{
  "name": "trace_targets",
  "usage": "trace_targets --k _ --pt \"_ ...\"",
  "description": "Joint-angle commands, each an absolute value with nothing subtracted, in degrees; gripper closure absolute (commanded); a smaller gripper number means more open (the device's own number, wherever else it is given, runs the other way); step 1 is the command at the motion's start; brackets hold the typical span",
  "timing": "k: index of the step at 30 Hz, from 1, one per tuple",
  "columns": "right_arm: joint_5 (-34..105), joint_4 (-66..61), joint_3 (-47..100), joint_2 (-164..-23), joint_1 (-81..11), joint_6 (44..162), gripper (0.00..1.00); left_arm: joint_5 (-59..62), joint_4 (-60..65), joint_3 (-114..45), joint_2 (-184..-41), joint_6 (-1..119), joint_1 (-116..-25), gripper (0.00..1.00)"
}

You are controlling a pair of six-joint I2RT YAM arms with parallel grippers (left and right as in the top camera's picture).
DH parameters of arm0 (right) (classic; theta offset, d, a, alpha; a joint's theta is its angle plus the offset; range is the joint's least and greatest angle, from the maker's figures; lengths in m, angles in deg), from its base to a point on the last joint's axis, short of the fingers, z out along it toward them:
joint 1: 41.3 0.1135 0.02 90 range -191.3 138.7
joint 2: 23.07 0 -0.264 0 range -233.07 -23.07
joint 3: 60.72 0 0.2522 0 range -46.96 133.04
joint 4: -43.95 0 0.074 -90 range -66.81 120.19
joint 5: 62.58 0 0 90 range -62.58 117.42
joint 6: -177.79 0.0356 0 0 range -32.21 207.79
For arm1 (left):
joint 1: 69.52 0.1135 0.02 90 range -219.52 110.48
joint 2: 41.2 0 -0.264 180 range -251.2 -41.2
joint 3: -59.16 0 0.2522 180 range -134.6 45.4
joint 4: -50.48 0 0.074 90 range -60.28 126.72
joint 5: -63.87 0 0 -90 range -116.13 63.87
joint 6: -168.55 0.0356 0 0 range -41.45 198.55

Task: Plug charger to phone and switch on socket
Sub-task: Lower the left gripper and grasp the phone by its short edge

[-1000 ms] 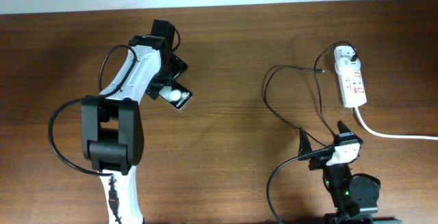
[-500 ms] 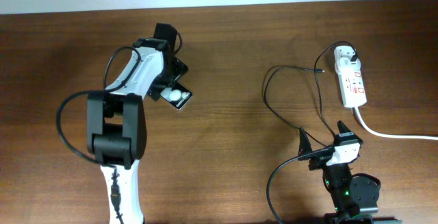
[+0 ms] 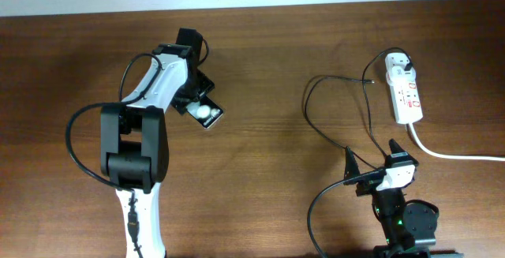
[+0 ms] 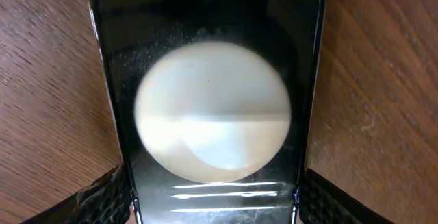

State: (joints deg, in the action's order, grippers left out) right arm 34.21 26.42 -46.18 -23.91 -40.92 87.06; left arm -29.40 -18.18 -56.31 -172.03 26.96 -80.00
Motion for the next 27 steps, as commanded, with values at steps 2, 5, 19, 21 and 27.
trace_targets --k 2,5,19,21,27 --pt "34.53 26.42 -46.64 -23.58 -41.34 86.71 0.01 -27.0 -23.82 -59.15 -173.25 29.45 -79.04 0.37" --pt "34.51 26.42 -46.64 -23.58 -41.34 86.71 0.01 -27.02 -26.2 -60.97 -168.83 32.0 -78.82 0.35" --pt "34.51 26.42 -46.64 -23.58 -41.34 86.71 0.01 -25.8 -46.26 -60.92 -143.81 32.44 -78.84 0.34" --pt "34.53 26.42 -46.64 -23.58 -41.31 86.71 0.02 -22.23 -47.27 -60.81 -143.83 36.55 -78.88 0.34" --pt "34.53 26.42 -46.64 -23.58 -41.34 86.71 0.01 -19.28 -51.73 -59.63 -143.83 39.65 -78.91 0.33"
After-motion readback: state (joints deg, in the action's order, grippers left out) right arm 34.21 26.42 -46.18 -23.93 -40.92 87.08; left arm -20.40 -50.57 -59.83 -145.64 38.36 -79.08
